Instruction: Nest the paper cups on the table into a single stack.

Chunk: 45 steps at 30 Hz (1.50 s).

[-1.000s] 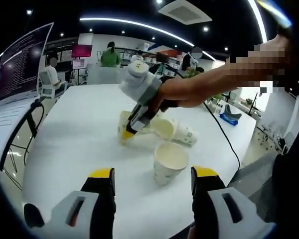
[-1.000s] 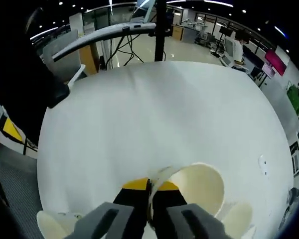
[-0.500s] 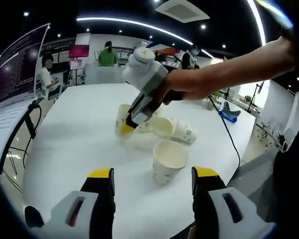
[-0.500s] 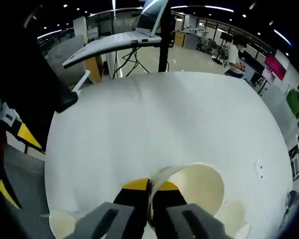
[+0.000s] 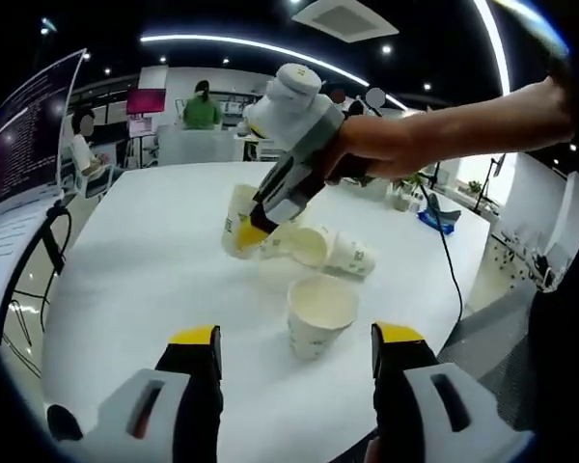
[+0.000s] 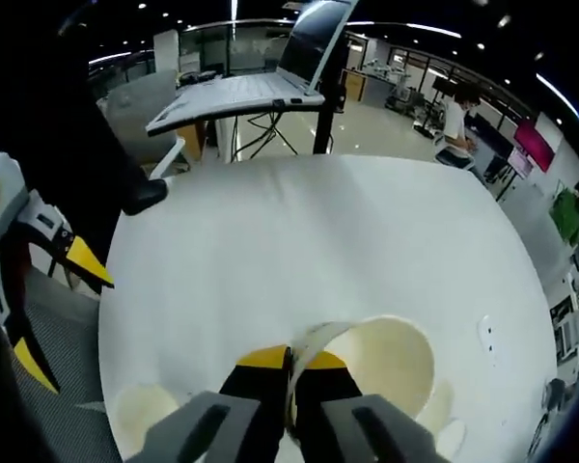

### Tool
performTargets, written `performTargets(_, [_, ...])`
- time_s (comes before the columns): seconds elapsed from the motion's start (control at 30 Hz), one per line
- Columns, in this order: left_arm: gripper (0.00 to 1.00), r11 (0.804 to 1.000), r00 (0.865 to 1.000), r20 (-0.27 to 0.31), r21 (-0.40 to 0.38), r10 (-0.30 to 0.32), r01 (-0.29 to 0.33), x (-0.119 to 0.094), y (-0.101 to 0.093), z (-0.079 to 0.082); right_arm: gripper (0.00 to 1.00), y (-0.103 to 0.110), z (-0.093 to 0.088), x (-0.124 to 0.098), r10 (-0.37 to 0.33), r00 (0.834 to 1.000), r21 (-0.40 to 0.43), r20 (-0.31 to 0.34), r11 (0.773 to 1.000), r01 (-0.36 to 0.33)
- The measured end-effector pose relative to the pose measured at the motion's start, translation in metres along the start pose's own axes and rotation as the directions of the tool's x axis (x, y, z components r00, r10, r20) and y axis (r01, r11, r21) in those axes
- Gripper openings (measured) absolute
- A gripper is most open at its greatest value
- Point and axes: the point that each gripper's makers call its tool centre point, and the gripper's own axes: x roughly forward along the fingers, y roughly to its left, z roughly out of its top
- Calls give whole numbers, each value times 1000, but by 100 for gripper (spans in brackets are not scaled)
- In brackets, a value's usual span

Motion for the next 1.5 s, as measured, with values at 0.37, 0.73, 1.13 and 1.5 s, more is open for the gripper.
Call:
performTargets(0.37, [61, 1000, 1000, -8, 9, -7, 7, 2, 1, -3, 0, 11, -1, -32, -7, 999, -15, 34, 1000, 7])
performTargets(0.73, [61, 1000, 1000, -7, 19, -4, 4, 0, 0, -2, 0, 27, -12, -61, -4, 999, -42, 34, 999, 6])
performTargets(1.13, [62, 999, 1000, -19, 36, 6, -6, -1, 2, 1, 0, 84, -14, -83, 85, 996, -138, 26, 987, -81])
performTargets(1.5, [63, 998, 999, -40, 66, 12, -9, -5, 2, -3, 0, 118, -24, -82, 136, 990, -188, -25, 972, -138])
